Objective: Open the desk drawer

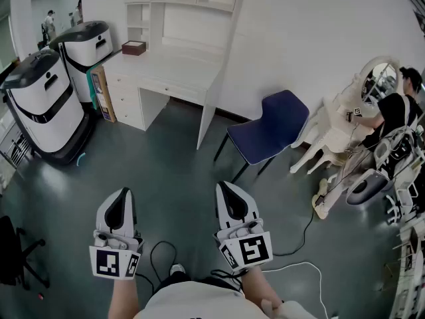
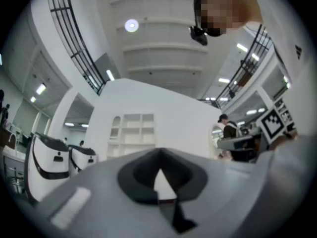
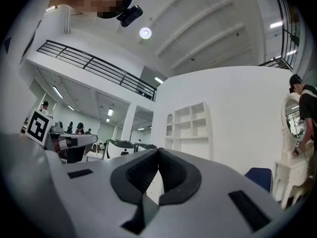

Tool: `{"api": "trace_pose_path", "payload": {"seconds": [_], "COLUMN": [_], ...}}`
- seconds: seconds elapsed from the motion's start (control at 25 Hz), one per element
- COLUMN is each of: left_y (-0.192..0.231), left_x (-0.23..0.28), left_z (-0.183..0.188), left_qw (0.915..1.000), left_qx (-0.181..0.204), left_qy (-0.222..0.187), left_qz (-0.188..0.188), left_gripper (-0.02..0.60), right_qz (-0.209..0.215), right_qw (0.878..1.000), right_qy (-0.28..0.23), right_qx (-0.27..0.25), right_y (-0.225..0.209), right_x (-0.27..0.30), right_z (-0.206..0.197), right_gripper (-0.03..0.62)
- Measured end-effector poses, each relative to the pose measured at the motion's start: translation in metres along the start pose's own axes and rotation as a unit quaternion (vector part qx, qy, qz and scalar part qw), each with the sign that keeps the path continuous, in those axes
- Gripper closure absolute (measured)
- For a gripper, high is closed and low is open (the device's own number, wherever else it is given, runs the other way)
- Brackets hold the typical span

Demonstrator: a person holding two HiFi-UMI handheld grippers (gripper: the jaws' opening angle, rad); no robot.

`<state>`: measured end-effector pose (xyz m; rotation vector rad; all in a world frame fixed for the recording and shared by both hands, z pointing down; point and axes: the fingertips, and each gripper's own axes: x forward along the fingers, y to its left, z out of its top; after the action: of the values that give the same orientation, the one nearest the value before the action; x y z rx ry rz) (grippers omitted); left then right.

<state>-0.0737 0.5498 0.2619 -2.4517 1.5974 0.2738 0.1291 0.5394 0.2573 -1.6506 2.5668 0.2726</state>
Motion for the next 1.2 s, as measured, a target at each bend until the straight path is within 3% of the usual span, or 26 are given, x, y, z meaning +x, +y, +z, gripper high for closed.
{"api": "trace_pose_path", "payload": {"seconds": [0.44, 1.0, 1.2], "left_y": [-0.005, 0.035, 0.040], "left_x": [0.006, 0.007, 0.022], "left_z": [-0.001, -0.011, -0.015], "left_qw": [0.9999, 0.9999, 0.9997], "left_qx": [0.001, -0.005, -0.006], "left_qy": [-0.001, -0.008, -0.013], "left_qz": [-0.011, -0.012, -0.019], "left_gripper": [0.575, 0.575, 0.575], "right_qz": [-0.007, -0.006, -0.017], "right_qw": [1.000, 1.000, 1.000], "right_qy": [0.003, -0.010, -0.008], "right_qx": [0.003, 0.019, 0.020], "right_y": [-0.004, 0.021, 0.012], "right_x": [-0.002, 0.025, 0.036], "right_z": [-0.002, -0.010, -0.014], "right_gripper": [0.592, 0.592, 0.592]}}
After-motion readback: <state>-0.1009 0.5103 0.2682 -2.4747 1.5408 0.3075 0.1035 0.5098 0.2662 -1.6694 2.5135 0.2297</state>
